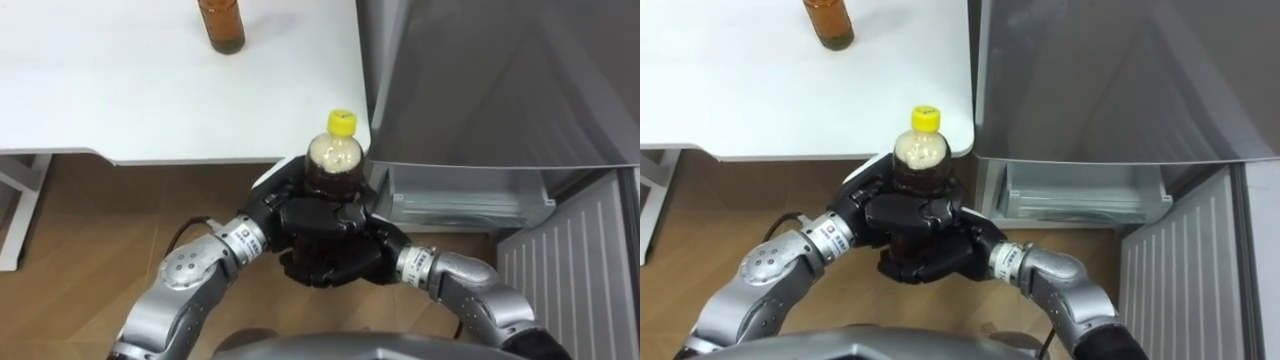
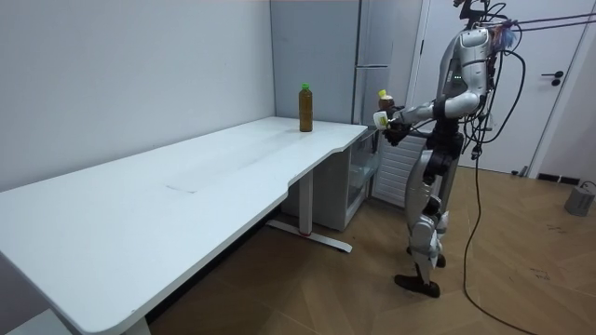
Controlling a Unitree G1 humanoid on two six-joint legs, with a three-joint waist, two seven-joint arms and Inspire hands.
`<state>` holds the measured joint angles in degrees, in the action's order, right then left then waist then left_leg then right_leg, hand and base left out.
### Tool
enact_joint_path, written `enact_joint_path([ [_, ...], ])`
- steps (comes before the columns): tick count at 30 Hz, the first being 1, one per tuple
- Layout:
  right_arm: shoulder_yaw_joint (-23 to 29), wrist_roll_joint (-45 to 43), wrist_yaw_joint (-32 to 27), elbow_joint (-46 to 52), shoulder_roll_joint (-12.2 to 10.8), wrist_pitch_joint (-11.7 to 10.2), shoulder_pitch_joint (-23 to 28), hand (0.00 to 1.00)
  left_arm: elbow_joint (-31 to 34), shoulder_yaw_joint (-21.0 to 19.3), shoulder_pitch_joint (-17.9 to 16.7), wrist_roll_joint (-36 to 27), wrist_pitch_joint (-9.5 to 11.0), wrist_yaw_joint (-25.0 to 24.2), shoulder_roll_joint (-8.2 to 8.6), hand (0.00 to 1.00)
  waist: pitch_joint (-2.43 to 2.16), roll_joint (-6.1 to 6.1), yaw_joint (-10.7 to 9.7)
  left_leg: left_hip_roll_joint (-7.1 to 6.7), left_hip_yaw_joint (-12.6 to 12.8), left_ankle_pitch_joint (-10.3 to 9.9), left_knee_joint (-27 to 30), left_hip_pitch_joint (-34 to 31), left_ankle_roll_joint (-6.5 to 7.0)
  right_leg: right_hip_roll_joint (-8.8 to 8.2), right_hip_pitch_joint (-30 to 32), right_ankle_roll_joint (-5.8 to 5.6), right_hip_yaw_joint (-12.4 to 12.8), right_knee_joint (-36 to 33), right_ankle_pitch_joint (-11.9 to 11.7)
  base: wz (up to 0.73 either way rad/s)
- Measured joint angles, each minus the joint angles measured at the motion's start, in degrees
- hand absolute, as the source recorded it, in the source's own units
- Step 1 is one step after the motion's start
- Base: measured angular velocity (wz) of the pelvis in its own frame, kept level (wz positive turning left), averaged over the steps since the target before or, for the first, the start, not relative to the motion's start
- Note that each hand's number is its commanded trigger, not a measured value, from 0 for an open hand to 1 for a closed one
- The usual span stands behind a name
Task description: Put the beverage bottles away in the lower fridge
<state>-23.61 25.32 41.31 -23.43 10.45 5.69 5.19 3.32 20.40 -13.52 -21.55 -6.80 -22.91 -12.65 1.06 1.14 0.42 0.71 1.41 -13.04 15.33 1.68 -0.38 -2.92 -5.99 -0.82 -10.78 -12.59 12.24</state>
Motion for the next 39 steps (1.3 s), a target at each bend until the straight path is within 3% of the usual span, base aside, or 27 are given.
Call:
enact_joint_path([
  [5, -1.65, -0.33, -0.83, 0.1, 0.88, -1.29, -0.01, 1.0, -0.23, 0.2, -0.01, -0.11, -0.01, 0.19, 0.06, 1.0, -0.04, 0.04, 0.0, 0.01, 0.0, 0.0, 0.04, 0.02, 0.0, 0.02, 0.0, 0.01, 0.0, -0.02, 0.0, 0.0],
  [16, -2.18, -0.3, -1.88, 0.1, 0.8, -1.58, -0.01, 1.0, -0.25, 0.6, -0.01, -0.07, -0.01, 0.98, 0.23, 1.0, -0.09, 0.01, -0.06, 0.03, 0.01, 0.0, 0.07, 0.07, 0.0, 0.02, -0.12, 0.02, 0.01, -0.03, -0.02, 0.0],
  [17, -2.18, -0.3, -1.88, 0.09, 0.8, -1.58, 0.0, 1.0, -0.25, 0.62, -0.01, -0.07, -0.01, 0.99, 0.23, 0.96, -0.09, 0.01, -0.15, 0.03, 0.01, 0.0, 0.08, 0.04, 0.0, 0.02, -0.1, 0.02, 0.0, -0.05, -0.02, 0.0],
  [18, -2.18, -0.3, -1.88, 0.09, 0.8, -1.58, 0.0, 1.0, -0.25, 0.62, -0.01, -0.07, -0.01, 0.99, 0.23, 0.75, -0.09, 0.01, -0.15, 0.03, 0.01, 0.0, 0.09, 0.02, 0.0, 0.02, -0.09, 0.02, 0.0, -0.05, -0.02, 0.0],
  [19, -2.18, -0.3, -1.88, 0.09, 0.8, -1.57, 0.0, 1.0, -0.25, 0.63, -0.01, -0.07, -0.01, 0.99, 0.23, 0.18, -0.09, 0.01, -0.15, 0.03, 0.01, 0.0, 0.07, 0.01, 0.0, 0.02, -0.09, 0.02, 0.0, -0.06, -0.02, 0.0],
  [20, -2.18, -0.3, -1.88, 0.09, 0.8, -1.57, 0.0, 1.0, -0.25, 0.64, -0.01, -0.08, -0.01, 1.01, 0.23, 0.0, -0.09, 0.01, -0.15, 0.03, 0.01, 0.0, 0.06, 0.0, 0.0, 0.02, -0.09, 0.03, 0.0, -0.06, -0.02, 0.0],
  [39, -2.18, 1.83, -1.7, 0.09, 0.81, -0.55, 0.53, 1.0, -0.23, 0.55, 0.08, -0.1, 0.9, 0.8, 0.0, 0.0, -0.26, -0.28, -0.18, 0.05, 0.01, 0.0, 0.06, 0.04, 0.0, 0.02, -0.15, 0.05, -0.03, -0.13, -0.04, 0.0],
])
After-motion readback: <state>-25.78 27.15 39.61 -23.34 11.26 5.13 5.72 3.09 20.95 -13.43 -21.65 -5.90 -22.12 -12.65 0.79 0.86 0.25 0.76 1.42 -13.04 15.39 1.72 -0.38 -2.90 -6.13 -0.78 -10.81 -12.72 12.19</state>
